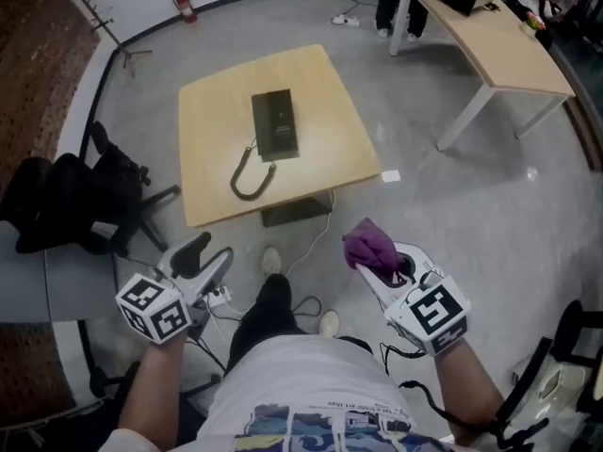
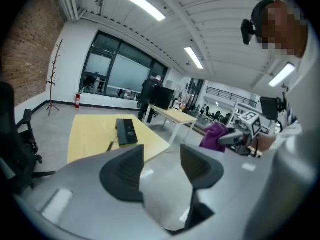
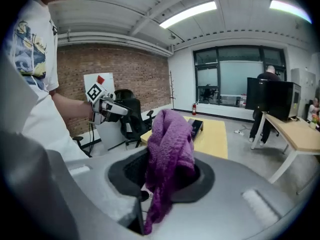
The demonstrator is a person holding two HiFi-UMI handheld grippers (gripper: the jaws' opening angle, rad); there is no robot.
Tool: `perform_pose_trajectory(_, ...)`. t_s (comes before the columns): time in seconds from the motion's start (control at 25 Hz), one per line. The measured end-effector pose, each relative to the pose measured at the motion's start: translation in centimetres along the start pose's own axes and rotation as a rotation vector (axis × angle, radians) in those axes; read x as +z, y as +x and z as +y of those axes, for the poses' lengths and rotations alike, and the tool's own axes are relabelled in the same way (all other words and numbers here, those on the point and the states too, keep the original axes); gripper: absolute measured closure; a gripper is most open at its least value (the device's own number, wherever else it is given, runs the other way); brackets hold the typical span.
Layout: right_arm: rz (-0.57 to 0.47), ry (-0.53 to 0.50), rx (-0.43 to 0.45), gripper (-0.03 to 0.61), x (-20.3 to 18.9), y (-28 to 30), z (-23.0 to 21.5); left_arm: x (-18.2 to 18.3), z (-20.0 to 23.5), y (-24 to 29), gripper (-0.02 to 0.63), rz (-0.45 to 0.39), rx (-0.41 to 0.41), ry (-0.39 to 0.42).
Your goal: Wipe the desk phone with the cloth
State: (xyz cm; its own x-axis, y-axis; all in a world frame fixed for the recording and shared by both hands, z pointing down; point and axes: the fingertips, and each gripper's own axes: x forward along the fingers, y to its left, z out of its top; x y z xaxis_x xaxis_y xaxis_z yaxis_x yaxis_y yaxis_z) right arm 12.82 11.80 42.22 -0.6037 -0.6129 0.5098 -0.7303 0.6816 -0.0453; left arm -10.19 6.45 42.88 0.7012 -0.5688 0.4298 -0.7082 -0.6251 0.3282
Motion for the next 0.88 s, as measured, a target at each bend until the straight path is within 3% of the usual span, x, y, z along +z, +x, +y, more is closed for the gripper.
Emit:
perform_pose_trajectory(0.2,-0.040,-0.045,0.054,0.474,0.3,-1.8,3.3,-1.5,-6.5,-2.6,0.374,0.029,-0.025,0.012)
perform_pose_trajectory(0.4,-0.050,0.021,0.085,0.474,-1.4,-2.6,6.1,-3.5,-10.0,-3.7,0.382,0.081,-0.068,0.017)
perform_pose_trajectory(0.6,-0.060,0.039,0.056,0.474,-2.9,-3.4,7.8,-5.4,-12.6,-2.8,0.383,0.126,-0.152,0.054)
perform_pose_trajectory(0.88,-0.072,0.008,0.011,0.474,-1.6,-2.9,9.6,-4.7,-14.2,-2.6,0.387,0.126,-0.267,0.087)
